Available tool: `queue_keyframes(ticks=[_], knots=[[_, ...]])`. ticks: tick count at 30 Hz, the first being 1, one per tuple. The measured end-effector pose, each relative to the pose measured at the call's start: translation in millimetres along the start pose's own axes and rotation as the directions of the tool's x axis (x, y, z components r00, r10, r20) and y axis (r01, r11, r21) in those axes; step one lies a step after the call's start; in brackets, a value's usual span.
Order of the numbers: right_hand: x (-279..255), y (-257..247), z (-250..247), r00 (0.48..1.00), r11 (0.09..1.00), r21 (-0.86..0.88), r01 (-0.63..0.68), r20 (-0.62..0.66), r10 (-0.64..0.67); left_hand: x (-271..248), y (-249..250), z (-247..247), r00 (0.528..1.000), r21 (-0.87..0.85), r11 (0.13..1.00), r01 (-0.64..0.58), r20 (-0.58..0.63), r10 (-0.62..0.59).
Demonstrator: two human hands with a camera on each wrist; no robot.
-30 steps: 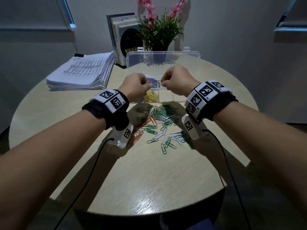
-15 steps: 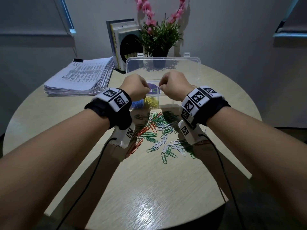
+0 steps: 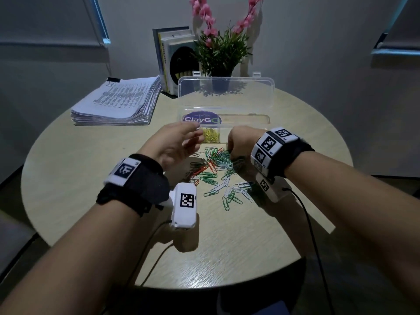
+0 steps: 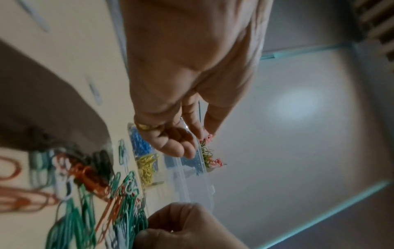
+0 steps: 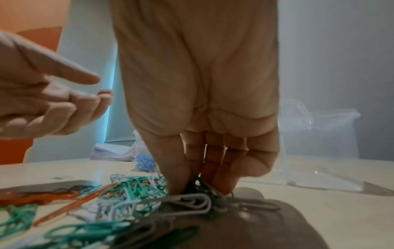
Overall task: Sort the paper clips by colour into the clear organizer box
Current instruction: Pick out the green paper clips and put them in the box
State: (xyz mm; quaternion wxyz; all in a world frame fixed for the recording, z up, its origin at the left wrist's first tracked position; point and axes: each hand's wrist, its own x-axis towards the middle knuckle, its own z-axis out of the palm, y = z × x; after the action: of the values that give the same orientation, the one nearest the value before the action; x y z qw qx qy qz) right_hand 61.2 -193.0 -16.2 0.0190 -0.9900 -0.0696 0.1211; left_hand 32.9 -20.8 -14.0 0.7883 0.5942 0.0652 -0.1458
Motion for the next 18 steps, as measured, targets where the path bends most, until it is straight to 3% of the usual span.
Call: queue_keyframes(ticks=[5,12,18], knots=[[-1.9,2.9,-1.1,1.000,1.000,0.013,0.010,0.014,-0.010,-2.5,-18.2,-7.1,0.987,-0.324,0.937,0.133,-0.040,-0.154],[-1.6,12.3,-15.5,0.999,0.981,0.192,0.023,0.027,-0.029,4.8,-30.5,-3.3,0.991,-0.398,0.913,0.091,-0.058,-0.124],[-2.0,1.7,-32.4,0.995,0.933,0.347,0.101,-0.015,-0.102,10.6,-31.9,10.6,0.993,-0.466,0.878,0.113,0.035,-0.109]])
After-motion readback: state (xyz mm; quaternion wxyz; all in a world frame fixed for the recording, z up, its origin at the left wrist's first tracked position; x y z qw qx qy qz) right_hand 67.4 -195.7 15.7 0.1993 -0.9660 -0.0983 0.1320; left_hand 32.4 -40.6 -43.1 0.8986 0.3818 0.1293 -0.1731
